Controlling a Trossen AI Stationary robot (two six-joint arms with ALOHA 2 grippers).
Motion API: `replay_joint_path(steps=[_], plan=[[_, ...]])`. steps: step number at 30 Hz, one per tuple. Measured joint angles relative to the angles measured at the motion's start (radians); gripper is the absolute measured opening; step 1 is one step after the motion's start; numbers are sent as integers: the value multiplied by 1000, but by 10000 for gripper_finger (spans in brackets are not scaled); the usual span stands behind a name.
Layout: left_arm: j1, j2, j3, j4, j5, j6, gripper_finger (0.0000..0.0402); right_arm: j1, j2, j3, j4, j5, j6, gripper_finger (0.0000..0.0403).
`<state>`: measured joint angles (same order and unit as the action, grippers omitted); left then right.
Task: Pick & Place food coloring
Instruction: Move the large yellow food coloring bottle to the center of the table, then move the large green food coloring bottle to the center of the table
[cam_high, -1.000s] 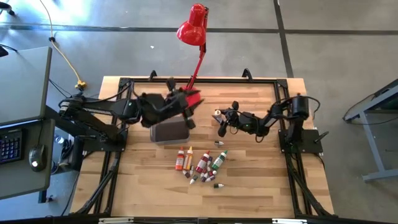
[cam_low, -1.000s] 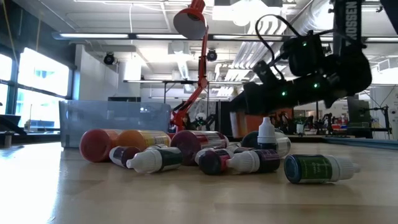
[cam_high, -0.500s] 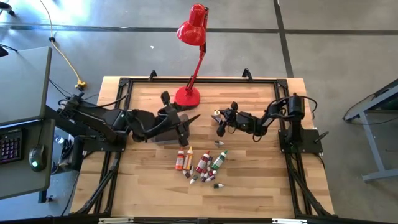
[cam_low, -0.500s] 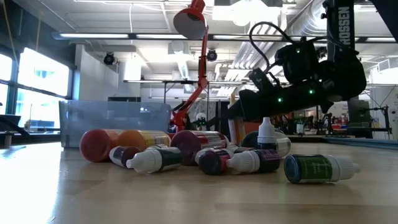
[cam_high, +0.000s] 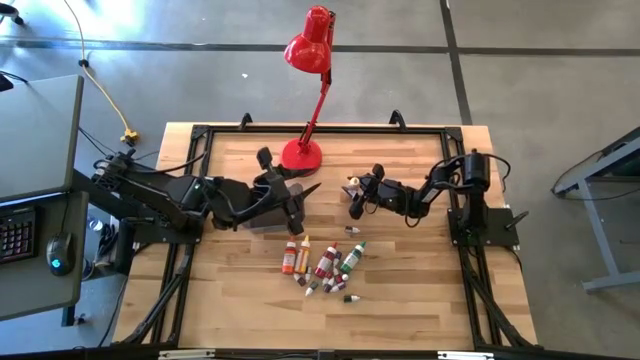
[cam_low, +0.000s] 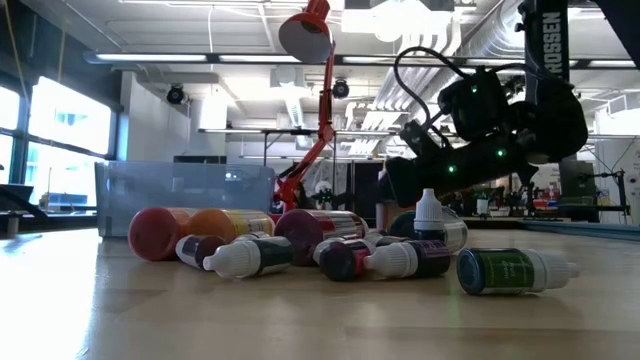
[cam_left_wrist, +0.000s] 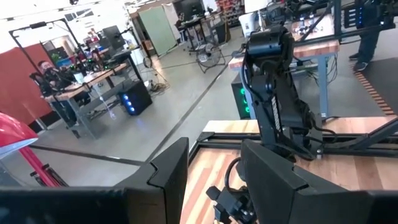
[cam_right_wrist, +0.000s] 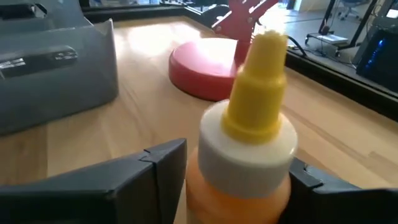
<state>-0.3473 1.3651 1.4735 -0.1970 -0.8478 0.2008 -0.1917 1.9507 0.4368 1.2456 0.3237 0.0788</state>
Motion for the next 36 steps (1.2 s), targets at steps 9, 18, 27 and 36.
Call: replay_joint_path(steps=[9, 18, 27, 36], plan=[[0, 0, 0, 0, -1, 0, 145, 0, 0, 0, 60, 6, -65, 216], [0, -9, 0, -71, -84, -3, 145, 0, -89, -1, 58, 20, -164, 252], [0, -16, 1, -429, -42, -323, 145, 20, -444, 0, -279, 45, -229, 256], [0, -8, -50, -873, 237, -770, 145, 214, -817, 0, -798, -225, -214, 254]])
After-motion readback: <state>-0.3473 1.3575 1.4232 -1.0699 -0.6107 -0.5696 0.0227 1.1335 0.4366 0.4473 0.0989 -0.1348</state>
